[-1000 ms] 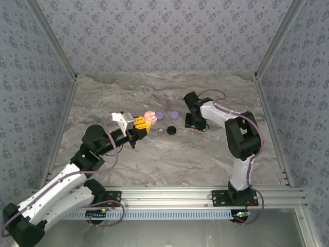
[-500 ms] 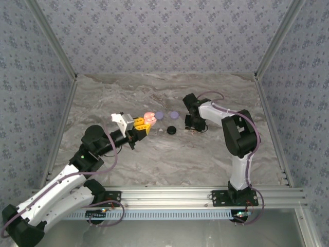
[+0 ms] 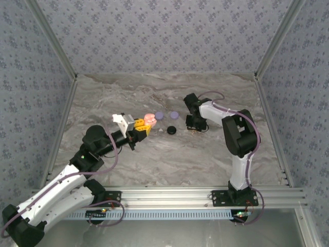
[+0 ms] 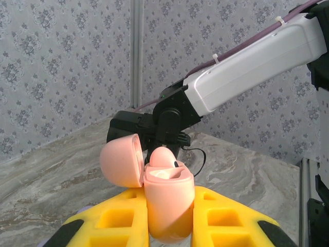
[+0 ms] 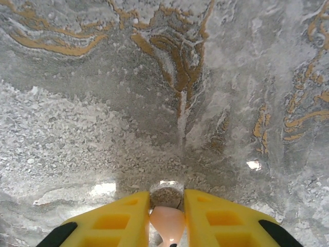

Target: Insert the wireless bluetooth earbuds into the charging case

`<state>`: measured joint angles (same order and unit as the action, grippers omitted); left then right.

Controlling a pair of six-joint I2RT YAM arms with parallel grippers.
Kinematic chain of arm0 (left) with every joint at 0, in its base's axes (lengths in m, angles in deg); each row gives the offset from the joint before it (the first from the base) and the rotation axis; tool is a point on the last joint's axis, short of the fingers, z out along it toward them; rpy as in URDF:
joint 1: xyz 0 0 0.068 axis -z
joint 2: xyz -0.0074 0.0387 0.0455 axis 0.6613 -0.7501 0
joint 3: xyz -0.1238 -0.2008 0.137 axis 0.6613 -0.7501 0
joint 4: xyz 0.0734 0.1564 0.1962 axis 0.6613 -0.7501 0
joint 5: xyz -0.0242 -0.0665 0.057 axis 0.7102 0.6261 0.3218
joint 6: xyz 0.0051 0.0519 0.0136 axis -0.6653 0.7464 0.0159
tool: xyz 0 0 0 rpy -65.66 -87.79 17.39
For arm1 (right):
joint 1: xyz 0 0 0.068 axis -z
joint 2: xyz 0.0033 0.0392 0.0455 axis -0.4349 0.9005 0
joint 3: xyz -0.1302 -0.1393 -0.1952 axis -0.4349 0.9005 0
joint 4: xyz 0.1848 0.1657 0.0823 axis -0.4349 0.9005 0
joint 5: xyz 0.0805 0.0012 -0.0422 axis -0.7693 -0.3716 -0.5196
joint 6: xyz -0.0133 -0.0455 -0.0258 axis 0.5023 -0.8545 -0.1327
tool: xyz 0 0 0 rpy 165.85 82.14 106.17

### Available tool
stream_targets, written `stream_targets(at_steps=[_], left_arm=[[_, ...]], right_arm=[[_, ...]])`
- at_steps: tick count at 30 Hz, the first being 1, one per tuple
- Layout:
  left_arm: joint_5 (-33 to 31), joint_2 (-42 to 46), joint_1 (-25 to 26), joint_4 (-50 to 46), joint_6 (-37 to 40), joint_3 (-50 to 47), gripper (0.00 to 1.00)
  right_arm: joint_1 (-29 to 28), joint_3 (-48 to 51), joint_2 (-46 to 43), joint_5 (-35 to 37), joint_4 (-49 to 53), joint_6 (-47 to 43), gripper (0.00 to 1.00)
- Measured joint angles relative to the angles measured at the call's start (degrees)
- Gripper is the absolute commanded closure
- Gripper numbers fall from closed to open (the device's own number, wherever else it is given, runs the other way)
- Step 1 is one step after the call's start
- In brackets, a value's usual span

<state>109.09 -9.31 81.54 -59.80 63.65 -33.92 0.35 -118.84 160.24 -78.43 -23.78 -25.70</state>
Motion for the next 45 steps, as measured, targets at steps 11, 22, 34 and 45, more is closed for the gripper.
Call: stream_targets(at_steps=[11, 22, 34, 45], left_arm=[[-0.42, -0.04, 0.0, 0.55, -0.28, -0.44, 1.0], [-0.39, -6.78, 0.0, 6.47, -5.14, -2.21, 1.0], [2.99, -15.21, 0.13, 15.82, -11.69, -2.16, 1.0], [4.42, -15.52, 2.45, 18.64, -12.17, -1.64, 1.0]], right_arm=[[-1.64, 0.7, -4.68, 1.09, -0.02, -1.9, 0.77], [-4.46, 1.4, -30.47, -0.83, -4.09, -5.42, 0.77], [-14.25, -3.08, -41.53, -8.09, -8.7, -14.21, 0.78], [-20.31, -4.74, -42.84, -9.55, -10.49, -18.14, 0.78]])
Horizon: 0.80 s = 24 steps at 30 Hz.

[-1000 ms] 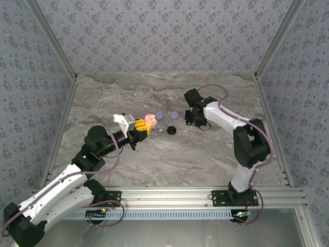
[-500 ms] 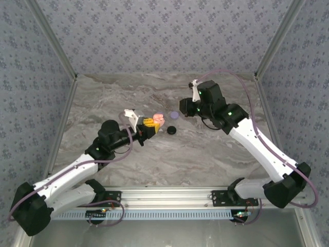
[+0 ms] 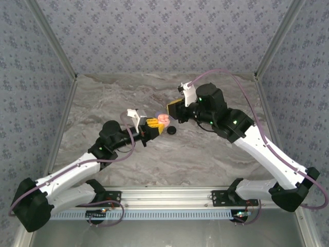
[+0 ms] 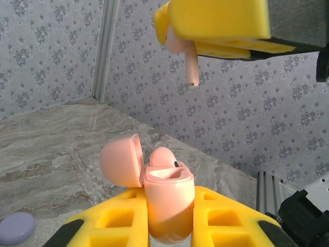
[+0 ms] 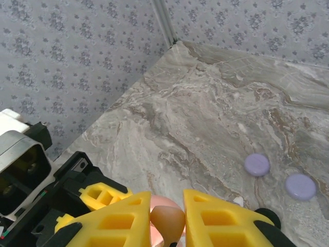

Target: Insert the wireless bluetooth earbuds into the charging case

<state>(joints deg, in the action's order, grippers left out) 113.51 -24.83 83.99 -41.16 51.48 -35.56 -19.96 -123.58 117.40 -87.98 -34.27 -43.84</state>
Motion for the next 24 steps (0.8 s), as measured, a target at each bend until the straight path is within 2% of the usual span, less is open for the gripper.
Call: stream_targets(at_steps=[9, 24], left_arm=[[0.17, 0.0, 0.31, 0.02, 0.0, 0.26, 1.0], [0.15, 0.5, 0.68, -0.04, -0.39, 0.28, 1.0]], right_arm=[[-3.39, 0.0, 0.13, 0.26, 0.02, -0.79, 0.78], [-3.78, 0.0, 2.82, 1.09, 0.59, -0.92, 0.77]])
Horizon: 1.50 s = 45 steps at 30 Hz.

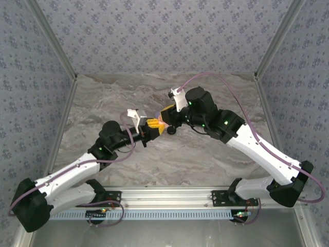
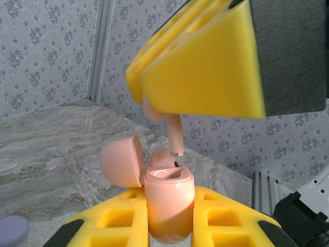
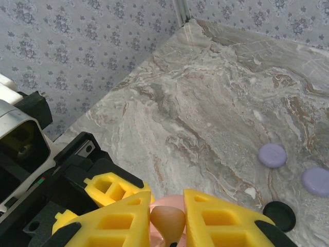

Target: Insert the wireless bluetooth earbuds into the charging case

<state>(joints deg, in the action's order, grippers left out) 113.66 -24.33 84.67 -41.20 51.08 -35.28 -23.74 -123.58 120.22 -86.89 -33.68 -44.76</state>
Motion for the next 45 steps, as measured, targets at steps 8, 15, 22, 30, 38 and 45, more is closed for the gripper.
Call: stream_targets(at_steps=[8, 15, 22, 30, 38, 45], left_arm=[[0.0, 0.5, 0.0, 0.02, 0.0, 0.0, 1.0], [-0.02, 0.5, 0.0, 0.0, 0.0, 0.0, 1.0], [-0.68, 0.5, 0.04, 0.0, -0.09, 0.0, 1.0], [-1.29, 0.5, 0.04, -0.04, -0.63, 0.0, 1.0], [-1.44, 0.5, 0.04, 0.0, -0.63, 0.0, 1.0], [-1.49, 0.5, 0.04, 0.04, -0.63, 0.0, 1.0]], right_arm=[[-0.02, 0.04, 0.0, 0.0, 0.37, 0.0, 0.77], [-0.04, 0.04, 0.0, -0.04, 0.37, 0.02, 0.77], [-0.39, 1.01, 0.0, -0.07, 0.33, 0.02, 0.77], [-0.68, 1.88, 0.0, -0.33, -0.17, 0.02, 0.77], [-0.66, 1.99, 0.0, -1.6, -0.31, 0.02, 0.68], [1.18, 0.87, -0.59, -3.63, 0.15, 0.17, 0.41]])
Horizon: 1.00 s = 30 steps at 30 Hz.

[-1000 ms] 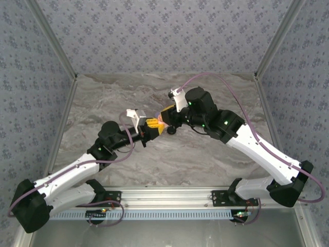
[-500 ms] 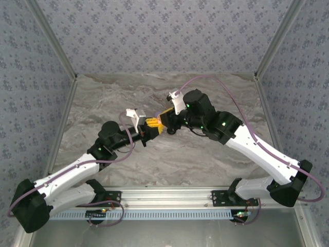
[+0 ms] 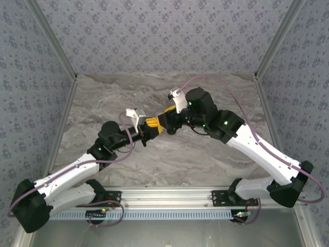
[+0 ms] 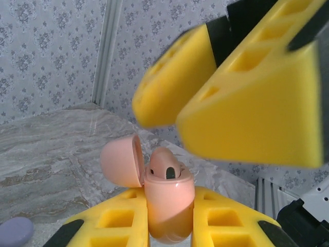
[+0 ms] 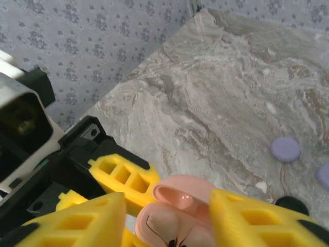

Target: Insert the wireless bluetooth earbuds into the charging case

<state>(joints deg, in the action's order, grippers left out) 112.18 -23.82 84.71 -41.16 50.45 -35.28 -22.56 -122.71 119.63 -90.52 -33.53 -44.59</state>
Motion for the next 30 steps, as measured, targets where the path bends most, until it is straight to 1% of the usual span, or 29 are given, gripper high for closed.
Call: stream_targets(at_steps=[4, 8, 11, 15, 18, 30], left_arm=[[0.04, 0.0, 0.0, 0.42, -0.02, 0.0, 1.0], [0.46, 0.0, 0.0, 1.46, 0.0, 0.0, 1.0], [1.03, 0.0, 0.0, 1.88, 0.0, 0.0, 1.0], [1.55, 0.0, 0.0, 1.99, -0.02, 0.22, 1.0], [1.7, 0.0, 0.0, 2.25, -0.02, 0.63, 1.0], [1.73, -0.09, 0.0, 2.56, 0.0, 0.74, 1.0]], right_arm=[[4.55, 1.33, -3.76, -2.82, -2.01, 1.55, 0.22], [10.91, 6.82, -8.41, -10.1, -6.64, 4.68, 0.0], [12.79, 10.1, -8.11, -16.0, -9.6, 6.73, 0.0], [12.87, 13.11, -5.29, -22.91, -12.9, 9.42, 0.0], [12.5, 13.66, -3.39, -26.27, -14.75, 10.95, 0.0], [10.4, 13.03, -2.73, -34.1, -21.35, 14.99, 0.0]])
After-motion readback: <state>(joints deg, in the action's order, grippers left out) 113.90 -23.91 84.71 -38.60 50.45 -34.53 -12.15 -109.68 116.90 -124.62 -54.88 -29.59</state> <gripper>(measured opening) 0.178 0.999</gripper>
